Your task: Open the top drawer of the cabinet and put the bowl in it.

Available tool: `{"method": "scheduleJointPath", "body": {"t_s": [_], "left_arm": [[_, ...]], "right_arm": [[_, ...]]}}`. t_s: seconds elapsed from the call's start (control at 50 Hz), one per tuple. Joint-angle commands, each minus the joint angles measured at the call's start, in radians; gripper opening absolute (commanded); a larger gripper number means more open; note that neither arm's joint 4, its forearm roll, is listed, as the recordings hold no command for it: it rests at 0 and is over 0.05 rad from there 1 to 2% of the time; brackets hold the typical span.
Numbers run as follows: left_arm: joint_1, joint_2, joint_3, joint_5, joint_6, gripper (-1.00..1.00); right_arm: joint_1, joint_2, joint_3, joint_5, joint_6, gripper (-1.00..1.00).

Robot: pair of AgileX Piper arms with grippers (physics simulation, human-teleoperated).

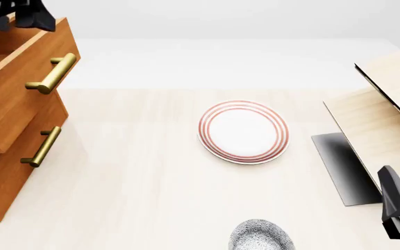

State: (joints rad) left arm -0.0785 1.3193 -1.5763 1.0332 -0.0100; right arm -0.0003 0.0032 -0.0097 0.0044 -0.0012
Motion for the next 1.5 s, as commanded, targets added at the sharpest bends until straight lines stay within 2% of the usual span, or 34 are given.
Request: {"method": "scheduleJointPath", "body": {"t_s": [0.02, 0.04, 0.1, 0.76, 1.5], "left_arm": [[0.016, 0.001, 0.022, -0.007, -0.025, 1.00], [0.017, 0.002, 0.025, -0.010, -0.051, 1.00], [0.020, 0.000, 0.030, -0.017, -0.031, 1.00], [0.043, -0.057, 0.142, -0.084, -0.059, 1.00], [0.058, -0.093, 0.253, -0.143, -0.056, 1.00]], "right_arm": [[0.000, 0.000, 0.002, -0.001, 0.000, 1.00], [0.000, 0.000, 0.002, -0.001, 0.000, 1.00], [0.000, 0.000, 0.002, -0.001, 0.000, 1.00], [0.000, 0.000, 0.002, -0.001, 0.000, 1.00], [0.000, 0.000, 0.002, -0.001, 0.000, 1.00]]}}
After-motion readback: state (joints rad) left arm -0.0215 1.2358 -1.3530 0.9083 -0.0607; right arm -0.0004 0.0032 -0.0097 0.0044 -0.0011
